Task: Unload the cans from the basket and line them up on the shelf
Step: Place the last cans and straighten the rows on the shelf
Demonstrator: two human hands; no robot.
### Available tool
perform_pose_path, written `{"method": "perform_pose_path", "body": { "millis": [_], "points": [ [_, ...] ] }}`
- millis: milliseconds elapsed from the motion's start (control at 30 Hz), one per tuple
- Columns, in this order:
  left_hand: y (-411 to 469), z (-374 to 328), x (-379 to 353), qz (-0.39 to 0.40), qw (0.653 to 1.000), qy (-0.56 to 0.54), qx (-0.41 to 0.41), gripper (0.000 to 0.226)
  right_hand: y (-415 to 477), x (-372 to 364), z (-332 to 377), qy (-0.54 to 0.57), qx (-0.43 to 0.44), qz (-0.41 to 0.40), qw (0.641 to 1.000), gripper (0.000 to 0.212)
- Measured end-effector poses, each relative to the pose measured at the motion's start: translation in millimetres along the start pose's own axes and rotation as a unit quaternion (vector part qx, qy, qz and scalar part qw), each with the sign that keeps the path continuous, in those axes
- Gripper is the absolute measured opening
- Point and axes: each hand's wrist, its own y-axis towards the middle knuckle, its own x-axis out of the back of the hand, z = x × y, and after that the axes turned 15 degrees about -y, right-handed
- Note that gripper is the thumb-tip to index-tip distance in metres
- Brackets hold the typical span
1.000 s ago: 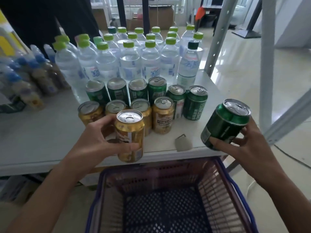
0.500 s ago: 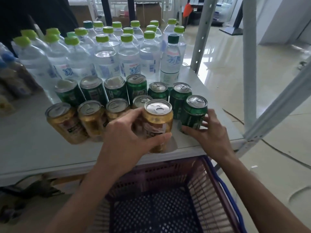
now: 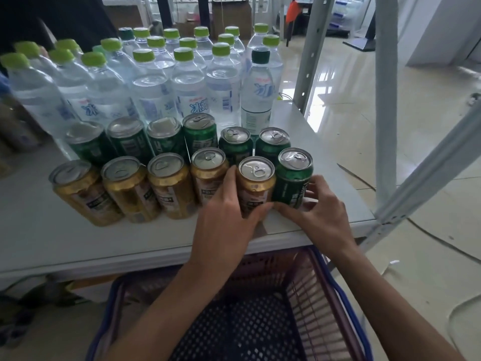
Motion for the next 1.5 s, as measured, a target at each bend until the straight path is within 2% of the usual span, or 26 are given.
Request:
{"method": "perform_pose_path", "body": {
  "millis": [200, 333, 600, 800, 867, 1000, 1133, 1200, 1333, 1500],
  "points": [
    [-12.8, 0.9, -6.1, -0.019, 0.996, 0.015, -0.087, 0.082, -0.1, 3.6, -3.6, -0.002, 0.015, 0.03, 0.999, 0.064],
    [-12.8, 6.2, -3.7, -0.027, 0.988, 0.074, -0.131, 0.071, 0.5, 1.2, -3.3, -0.02, 0.027, 0.04, 0.999, 0.063],
    [-9.8, 13.1, -9.7, -0.014, 0.979, 0.142, -0.149, 0.087, 5.1, -11.6, -0.5, -0.055, 0.024, 0.001, 0.998, 0.066],
    [-4.3, 6.5, -5.5, 0.001, 0.984, 0.076, -0.159, 0.064, 7.6, -13.8, 1.3, -0.061, 0.016, -0.015, 0.998, 0.066],
    [-4.2, 6.8, -1.4, 0.012, 0.985, 0.07, -0.159, 0.066, 6.9, -11.9, 2.2, -0.053, 0.014, -0.012, 0.998, 0.073],
    [-3.5, 8.6, 8.8, 0.015, 0.978, 0.078, -0.192, 0.063, 1.2, -11.2, 9.9, -0.019, 0.025, -0.02, 0.999, 0.1],
    [2.8, 13.9, 23.1, -0.044, 0.962, 0.141, -0.229, 0.052, -3.3, -11.0, 26.9, -0.046, 0.055, -0.12, 0.99, 0.111],
    [6.1, 18.0, 26.4, -0.051, 0.962, 0.165, -0.211, 0.052, -4.8, -9.1, 35.3, -0.074, 0.096, -0.163, 0.979, 0.105],
    [8.1, 31.9, 26.9, -0.005, 0.968, 0.15, -0.203, 0.05, -7.0, -15.6, 39.4, -0.173, 0.181, -0.202, 0.947, 0.078],
    [8.9, 35.5, 31.8, 0.013, 0.971, 0.121, -0.204, 0.047, -6.1, -19.9, 41.8, -0.209, 0.184, -0.223, 0.934, 0.07]
  ]
}}
